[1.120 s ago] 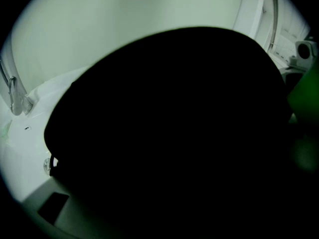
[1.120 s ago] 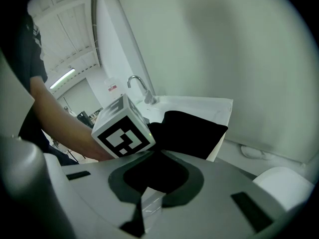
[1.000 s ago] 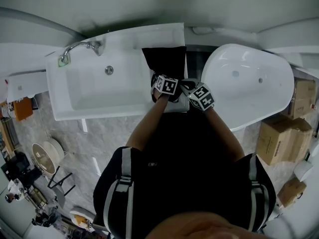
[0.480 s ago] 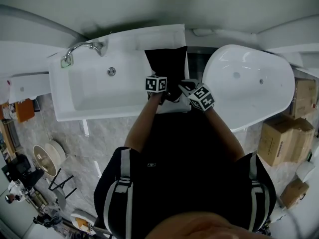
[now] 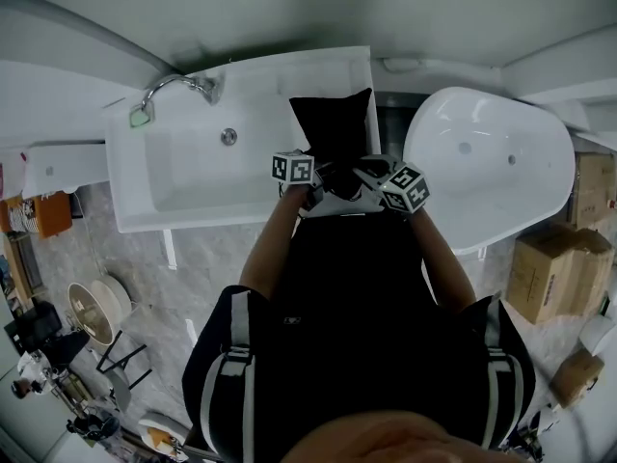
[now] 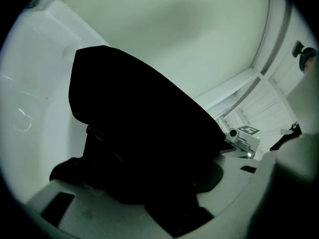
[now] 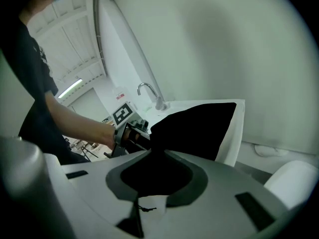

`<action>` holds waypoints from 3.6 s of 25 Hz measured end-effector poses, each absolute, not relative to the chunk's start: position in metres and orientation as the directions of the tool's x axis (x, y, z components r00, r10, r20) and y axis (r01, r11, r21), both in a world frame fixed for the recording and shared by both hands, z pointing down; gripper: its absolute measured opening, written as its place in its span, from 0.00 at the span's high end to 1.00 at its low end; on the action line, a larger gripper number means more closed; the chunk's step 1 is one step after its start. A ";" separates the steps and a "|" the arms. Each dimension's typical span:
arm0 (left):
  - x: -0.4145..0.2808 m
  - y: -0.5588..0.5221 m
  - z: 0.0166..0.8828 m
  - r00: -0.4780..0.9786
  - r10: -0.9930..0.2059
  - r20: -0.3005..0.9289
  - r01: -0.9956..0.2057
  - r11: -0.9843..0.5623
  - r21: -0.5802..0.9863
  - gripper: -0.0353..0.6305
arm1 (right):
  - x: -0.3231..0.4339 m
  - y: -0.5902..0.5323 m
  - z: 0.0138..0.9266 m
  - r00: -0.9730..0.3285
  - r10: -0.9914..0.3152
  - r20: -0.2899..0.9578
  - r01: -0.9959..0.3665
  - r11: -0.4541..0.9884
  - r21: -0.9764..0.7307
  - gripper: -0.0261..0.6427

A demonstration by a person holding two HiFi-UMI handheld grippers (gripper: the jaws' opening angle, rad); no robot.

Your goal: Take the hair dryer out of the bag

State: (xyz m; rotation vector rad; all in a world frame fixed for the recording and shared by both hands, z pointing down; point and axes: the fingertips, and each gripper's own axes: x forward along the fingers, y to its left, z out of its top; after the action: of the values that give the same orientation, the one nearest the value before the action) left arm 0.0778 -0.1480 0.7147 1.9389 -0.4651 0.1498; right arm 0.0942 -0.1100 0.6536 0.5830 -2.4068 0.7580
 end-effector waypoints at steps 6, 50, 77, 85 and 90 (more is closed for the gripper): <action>0.054 -0.133 0.703 0.935 -0.237 0.264 -0.340 -0.390 0.856 0.64 | 0.078 -0.100 0.632 -0.835 -0.254 0.489 -0.479 0.772 -0.417 0.71; -0.009 -0.035 0.638 0.979 0.014 0.206 -0.146 -0.656 0.741 0.64 | 0.070 -0.153 0.551 -0.906 -0.358 0.227 -0.424 0.781 -0.458 0.85; -0.002 -0.027 0.634 0.977 0.061 0.204 -0.108 -0.683 0.722 0.64 | 0.151 -0.228 0.494 -0.753 -0.618 0.224 -0.658 0.710 -0.251 0.85; 0.013 -0.019 0.609 0.991 0.132 0.004 0.080 -0.622 0.779 0.64 | 0.172 -0.256 0.477 -0.617 -0.763 0.196 -0.787 0.589 -0.183 0.85; 0.019 -0.012 0.576 0.956 0.157 -0.247 0.293 -0.545 0.786 0.64 | 0.167 -0.268 0.459 -0.585 -0.795 0.161 -0.811 0.569 -0.135 0.85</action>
State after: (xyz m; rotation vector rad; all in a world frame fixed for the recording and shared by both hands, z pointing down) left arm 0.0190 -0.0115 0.5762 2.1565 0.3159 -0.1820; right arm 0.1665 -0.2679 0.4586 1.3897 -2.7093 0.2985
